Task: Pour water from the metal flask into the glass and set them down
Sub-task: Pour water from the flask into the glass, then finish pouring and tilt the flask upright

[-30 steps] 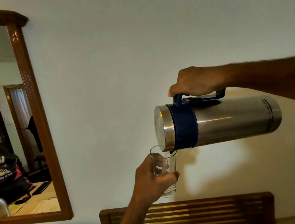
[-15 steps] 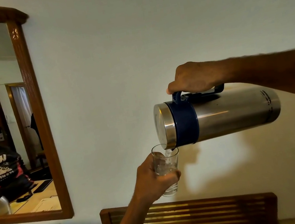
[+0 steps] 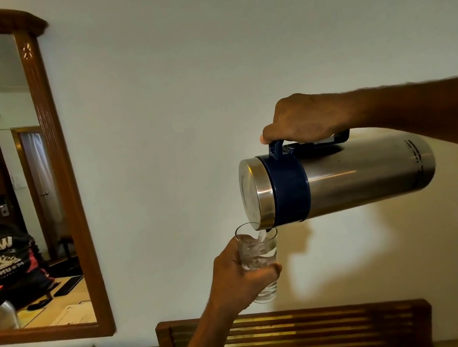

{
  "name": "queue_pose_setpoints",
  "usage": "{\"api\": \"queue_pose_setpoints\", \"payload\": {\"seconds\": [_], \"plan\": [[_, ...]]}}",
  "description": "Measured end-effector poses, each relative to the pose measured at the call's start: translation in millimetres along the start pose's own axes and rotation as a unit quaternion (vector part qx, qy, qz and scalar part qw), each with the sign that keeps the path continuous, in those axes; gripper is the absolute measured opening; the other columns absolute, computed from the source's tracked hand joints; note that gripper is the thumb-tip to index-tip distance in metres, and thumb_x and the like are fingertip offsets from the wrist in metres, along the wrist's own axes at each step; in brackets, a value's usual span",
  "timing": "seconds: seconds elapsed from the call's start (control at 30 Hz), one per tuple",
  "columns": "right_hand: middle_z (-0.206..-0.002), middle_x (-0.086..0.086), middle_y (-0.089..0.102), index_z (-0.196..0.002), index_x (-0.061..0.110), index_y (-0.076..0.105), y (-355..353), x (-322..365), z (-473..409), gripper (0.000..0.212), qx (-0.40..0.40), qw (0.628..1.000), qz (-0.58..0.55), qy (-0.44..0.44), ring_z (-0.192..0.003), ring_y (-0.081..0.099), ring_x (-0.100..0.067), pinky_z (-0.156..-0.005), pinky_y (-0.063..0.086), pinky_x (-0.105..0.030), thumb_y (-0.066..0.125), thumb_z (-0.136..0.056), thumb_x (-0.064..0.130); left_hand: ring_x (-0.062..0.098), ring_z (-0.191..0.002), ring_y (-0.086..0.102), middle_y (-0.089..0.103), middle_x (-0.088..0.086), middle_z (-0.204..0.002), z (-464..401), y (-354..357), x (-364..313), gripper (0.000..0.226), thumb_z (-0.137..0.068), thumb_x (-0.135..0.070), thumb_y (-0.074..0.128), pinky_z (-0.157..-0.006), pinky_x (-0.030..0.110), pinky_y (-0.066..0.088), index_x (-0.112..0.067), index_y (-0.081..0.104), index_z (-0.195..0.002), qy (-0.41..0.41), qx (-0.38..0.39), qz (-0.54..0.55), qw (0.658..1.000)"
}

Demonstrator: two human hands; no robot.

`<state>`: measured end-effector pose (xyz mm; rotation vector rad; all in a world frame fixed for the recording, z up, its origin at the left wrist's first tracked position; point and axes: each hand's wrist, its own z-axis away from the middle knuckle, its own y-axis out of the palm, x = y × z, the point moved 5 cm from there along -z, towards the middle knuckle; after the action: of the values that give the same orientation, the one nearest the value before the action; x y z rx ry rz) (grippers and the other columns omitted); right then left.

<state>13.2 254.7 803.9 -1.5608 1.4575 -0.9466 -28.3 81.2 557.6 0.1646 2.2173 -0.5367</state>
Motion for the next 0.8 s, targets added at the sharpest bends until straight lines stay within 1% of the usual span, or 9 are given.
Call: {"api": "queue_pose_setpoints", "payload": {"seconds": [0.1, 0.2, 0.27, 0.33, 0.43, 0.57, 0.67, 0.73, 0.8], "plan": [[-0.045, 0.003, 0.042, -0.048, 0.017, 0.050, -2.7, 7.9, 11.7, 0.053, -0.005, 1.000, -0.003, -0.006, -0.040, 0.037, -0.014, -0.048, 0.037, -0.033, 0.044, -0.071, 0.064, 0.002, -0.085, 0.071, 0.071, -0.024, -0.090, -0.2, -4.8, -3.6, 0.043, -0.059, -0.045, 0.081, -0.063, 0.018, 0.060, -0.038, 0.063, -0.097, -0.006, -0.007, 0.013, 1.000], [-0.038, 0.008, 0.035, -0.039, 0.019, 0.046, -3.1, 9.6, 25.8, 0.054, -0.015, 0.996, -0.090, 0.008, -0.036, 0.031, -0.009, -0.050, 0.031, -0.034, 0.050, -0.081, 0.052, 0.005, -0.087, 0.072, 0.072, -0.022, -0.093, -2.2, -8.4, -9.0, 0.043, -0.060, -0.042, 0.080, -0.067, 0.021, 0.061, -0.039, 0.063, -0.100, 0.001, -0.005, 0.024, 1.000], [-0.042, 0.006, 0.039, -0.040, 0.022, 0.052, -1.1, 2.9, 35.0, 0.052, -0.038, 0.990, -0.137, 0.010, -0.035, 0.033, -0.007, -0.050, 0.031, -0.033, 0.051, -0.089, 0.041, 0.010, -0.084, 0.073, 0.075, -0.015, -0.091, -2.6, -11.6, -9.1, 0.044, -0.059, -0.040, 0.080, -0.068, 0.024, 0.062, -0.034, 0.067, -0.101, -0.007, -0.011, 0.044, 0.999], [-0.042, 0.006, 0.041, -0.046, 0.023, 0.055, 6.6, -8.9, 49.1, 0.047, -0.053, 0.978, -0.201, 0.026, -0.036, 0.033, -0.011, -0.043, 0.031, -0.029, 0.051, -0.091, 0.037, 0.010, -0.082, 0.074, 0.076, -0.011, -0.089, -0.9, -15.1, -10.0, 0.043, -0.059, -0.038, 0.081, -0.065, 0.023, 0.061, -0.033, 0.069, -0.100, -0.013, -0.018, 0.063, 0.998], [-0.037, 0.007, 0.029, -0.043, 0.020, 0.043, 35.6, -39.9, 73.0, 0.046, -0.093, 0.913, -0.389, 0.080, -0.034, 0.022, -0.015, -0.037, 0.020, -0.022, 0.056, -0.084, 0.038, 0.009, -0.082, 0.074, 0.076, -0.010, -0.088, 0.6, -15.1, -12.1, 0.041, -0.059, -0.037, 0.081, -0.064, 0.023, 0.060, -0.035, 0.069, -0.097, -0.018, -0.011, 0.072, 0.997], [-0.043, 0.000, 0.025, -0.047, 0.018, 0.040, 99.0, -77.8, 109.5, 0.044, -0.130, 0.817, -0.530, 0.184, -0.041, 0.023, -0.017, -0.046, 0.017, -0.031, 0.058, -0.075, 0.047, 0.012, -0.085, 0.074, 0.077, -0.009, -0.091, 3.4, -3.8, -8.5, 0.043, -0.056, -0.033, 0.082, -0.066, 0.025, 0.061, -0.036, 0.070, -0.098, -0.032, 0.002, 0.083, 0.996], [-0.036, 0.002, 0.028, -0.040, 0.018, 0.036, 148.4, -88.1, 136.8, 0.050, -0.122, 0.756, -0.596, 0.241, -0.034, 0.023, -0.016, -0.040, 0.019, -0.023, 0.058, -0.068, 0.054, 0.015, -0.090, 0.075, 0.078, -0.003, -0.096, 8.4, 13.0, 3.1, 0.050, -0.057, -0.033, 0.083, -0.072, 0.031, 0.063, -0.027, 0.071, -0.105, -0.056, 0.019, 0.083, 0.995], [-0.032, 0.005, 0.034, -0.034, 0.022, 0.042, 178.9, -89.6, 153.1, 0.050, -0.130, 0.712, -0.636, 0.266, -0.028, 0.029, -0.013, -0.034, 0.023, -0.019, 0.057, -0.069, 0.054, 0.018, -0.093, 0.075, 0.078, 0.002, -0.099, 13.2, 26.8, 18.4, 0.049, -0.060, -0.027, 0.084, -0.077, 0.035, 0.063, -0.021, 0.071, -0.108, -0.073, 0.029, 0.086, 0.993], [-0.031, 0.008, 0.044, -0.034, 0.023, 0.053, 212.5, -89.9, 169.1, 0.054, -0.145, 0.680, -0.663, 0.279, -0.027, 0.040, -0.006, -0.030, 0.029, -0.013, 0.049, -0.082, 0.046, 0.019, -0.098, 0.074, 0.078, 0.004, -0.103, 21.4, 40.5, 40.7, 0.051, -0.063, -0.020, 0.084, -0.082, 0.036, 0.062, -0.017, 0.070, -0.112, -0.100, 0.036, 0.088, 0.990]]}}
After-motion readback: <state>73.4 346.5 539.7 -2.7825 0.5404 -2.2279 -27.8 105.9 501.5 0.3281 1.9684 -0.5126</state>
